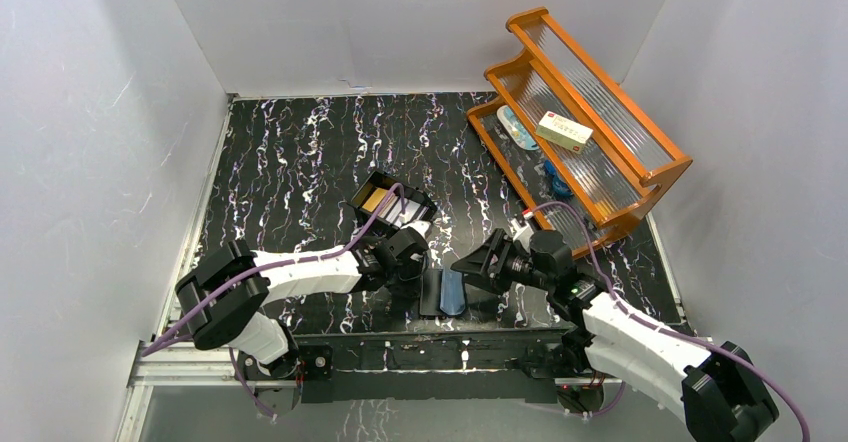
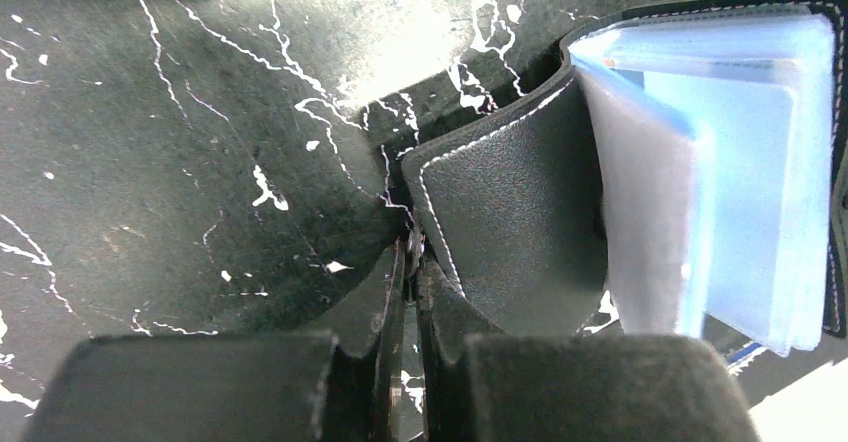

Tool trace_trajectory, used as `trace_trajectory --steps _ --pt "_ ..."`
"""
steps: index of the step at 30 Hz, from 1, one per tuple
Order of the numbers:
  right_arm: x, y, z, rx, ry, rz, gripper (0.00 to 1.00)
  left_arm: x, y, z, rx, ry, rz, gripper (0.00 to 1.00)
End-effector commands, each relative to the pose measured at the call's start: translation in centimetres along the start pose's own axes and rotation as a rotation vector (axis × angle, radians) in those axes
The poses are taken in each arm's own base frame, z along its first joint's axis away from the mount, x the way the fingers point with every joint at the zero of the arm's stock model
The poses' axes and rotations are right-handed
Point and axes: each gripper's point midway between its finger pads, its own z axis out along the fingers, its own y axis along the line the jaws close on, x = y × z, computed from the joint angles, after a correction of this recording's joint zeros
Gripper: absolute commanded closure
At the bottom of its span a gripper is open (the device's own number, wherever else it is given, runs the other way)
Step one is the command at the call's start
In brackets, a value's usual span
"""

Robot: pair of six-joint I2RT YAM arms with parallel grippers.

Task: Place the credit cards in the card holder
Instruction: Close the card holder at the center of the board.

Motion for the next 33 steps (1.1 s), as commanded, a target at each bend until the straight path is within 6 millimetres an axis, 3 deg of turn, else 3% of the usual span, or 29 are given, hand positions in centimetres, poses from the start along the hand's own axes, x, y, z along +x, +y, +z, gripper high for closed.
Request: trace_trajectory --steps 1,15,20,22,33 --pt "0.1 2.6 -0.2 -0.099 0.016 -0.009 0.26 -1.7 -2.1 -1.1 0.072 -0.042 -0.029 1.00" --pt "0.1 0.4 2.5 -0.057 0.063 0.010 0.30 -2.0 -3.6 -2.0 0.182 -0.092 -0.096 1.00" --pt "-0.4 -4.2 3.0 0.156 0.047 -0.068 0.56 -2.0 -3.6 -1.9 0.214 -0.125 -0.073 1.00" --pt "-0.3 -5.6 2.9 0.216 0.049 -0.087 0.61 -1.9 -3.9 -1.8 0.239 -0.129 -0.059 1.00" --pt "1.1 -8.5 3.2 0.338 0.161 -0.154 0.62 -2.2 -5.1 -2.7 0.355 -0.195 0.058 0.97"
